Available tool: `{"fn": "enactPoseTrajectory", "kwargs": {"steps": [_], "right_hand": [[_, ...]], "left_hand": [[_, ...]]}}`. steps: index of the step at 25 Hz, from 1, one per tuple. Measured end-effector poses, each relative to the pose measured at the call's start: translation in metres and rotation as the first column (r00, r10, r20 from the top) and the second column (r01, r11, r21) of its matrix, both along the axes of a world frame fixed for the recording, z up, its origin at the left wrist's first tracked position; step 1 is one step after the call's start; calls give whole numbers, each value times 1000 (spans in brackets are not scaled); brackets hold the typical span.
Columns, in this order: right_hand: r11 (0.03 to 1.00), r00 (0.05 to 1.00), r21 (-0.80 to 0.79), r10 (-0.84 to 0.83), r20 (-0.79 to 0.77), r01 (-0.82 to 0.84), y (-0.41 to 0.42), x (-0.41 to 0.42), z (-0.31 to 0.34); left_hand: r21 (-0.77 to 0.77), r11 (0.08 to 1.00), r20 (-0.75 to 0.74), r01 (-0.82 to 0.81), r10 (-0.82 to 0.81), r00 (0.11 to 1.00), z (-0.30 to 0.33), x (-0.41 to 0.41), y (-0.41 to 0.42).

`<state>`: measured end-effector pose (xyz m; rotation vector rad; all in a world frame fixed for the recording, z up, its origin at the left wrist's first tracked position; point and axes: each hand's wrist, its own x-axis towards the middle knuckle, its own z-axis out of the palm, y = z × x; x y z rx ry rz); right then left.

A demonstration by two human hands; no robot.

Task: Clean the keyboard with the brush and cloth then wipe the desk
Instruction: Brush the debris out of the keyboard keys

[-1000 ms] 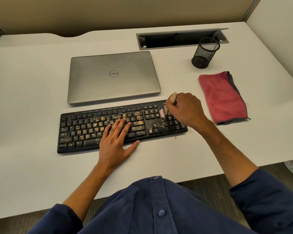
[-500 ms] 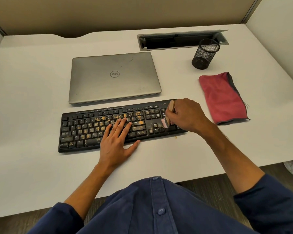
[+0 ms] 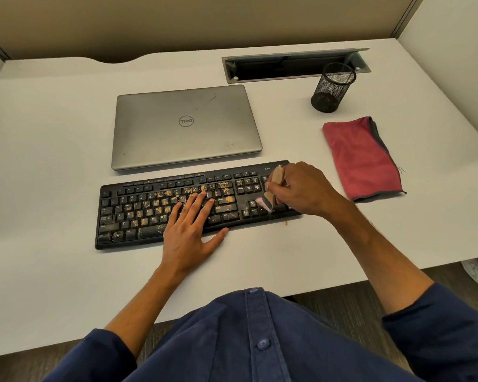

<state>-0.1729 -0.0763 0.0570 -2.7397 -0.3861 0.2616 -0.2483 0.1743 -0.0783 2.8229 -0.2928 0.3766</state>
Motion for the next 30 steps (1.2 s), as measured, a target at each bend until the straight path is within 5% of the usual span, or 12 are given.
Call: {"fn": "enactPoseTrajectory", "kwargs": {"steps": [12, 16, 30], "right_hand": [[985, 987, 79, -157, 26, 154, 22, -1, 7], [995, 996, -38, -94, -11, 93, 29, -9, 6], [996, 999, -74, -42, -7, 41, 34, -9, 10]], "left_hand": [[2, 1000, -3, 0, 0, 1000, 1, 0, -1], [2, 1000, -7, -3, 3, 1000, 0, 0, 0], [0, 1000, -7, -4, 4, 1000, 0, 0, -1]]}}
